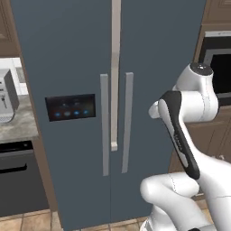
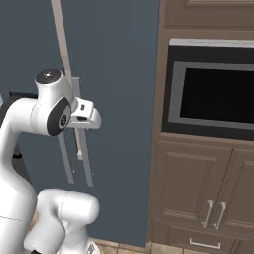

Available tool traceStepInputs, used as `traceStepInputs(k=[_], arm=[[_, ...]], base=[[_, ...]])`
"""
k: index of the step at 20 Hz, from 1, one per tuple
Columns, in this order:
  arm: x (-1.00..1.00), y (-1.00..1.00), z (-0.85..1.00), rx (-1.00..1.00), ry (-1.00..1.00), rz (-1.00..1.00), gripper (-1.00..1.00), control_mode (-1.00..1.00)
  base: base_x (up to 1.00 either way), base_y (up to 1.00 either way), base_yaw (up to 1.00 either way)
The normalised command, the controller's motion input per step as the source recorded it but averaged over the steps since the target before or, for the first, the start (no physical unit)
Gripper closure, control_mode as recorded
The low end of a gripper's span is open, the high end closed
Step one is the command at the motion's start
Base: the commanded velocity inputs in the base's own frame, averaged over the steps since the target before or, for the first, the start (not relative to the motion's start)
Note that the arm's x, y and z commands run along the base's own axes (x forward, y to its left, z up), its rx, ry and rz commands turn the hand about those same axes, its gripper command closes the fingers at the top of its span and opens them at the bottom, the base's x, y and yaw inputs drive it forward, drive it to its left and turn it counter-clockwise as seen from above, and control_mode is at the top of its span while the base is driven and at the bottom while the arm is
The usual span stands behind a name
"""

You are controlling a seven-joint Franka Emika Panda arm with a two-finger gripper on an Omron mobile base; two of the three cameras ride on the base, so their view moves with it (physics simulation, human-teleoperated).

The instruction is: Open the freezer door, pick up the ice cube tray from the freezer, and place it on the dining counter.

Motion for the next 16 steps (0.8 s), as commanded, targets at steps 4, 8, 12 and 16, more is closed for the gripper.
traceStepInputs(k=[4,8,12,16], arm=[[0.0,0.0,0.0,0.0,0.0,0.0,-1.0,1.0],[0.0,0.0,0.0,0.0,0.0,0.0,-1.0,1.0],[0.0,0.0,0.0,0.0,0.0,0.0,-1.0,1.0],[0.0,0.0,0.0,0.0,0.0,0.0,-1.0,1.0]], base=[[0.29,-0.02,0.0],[0.54,-0.01,0.0],[0.54,-0.13,0.0],[0.34,-0.14,0.0]])
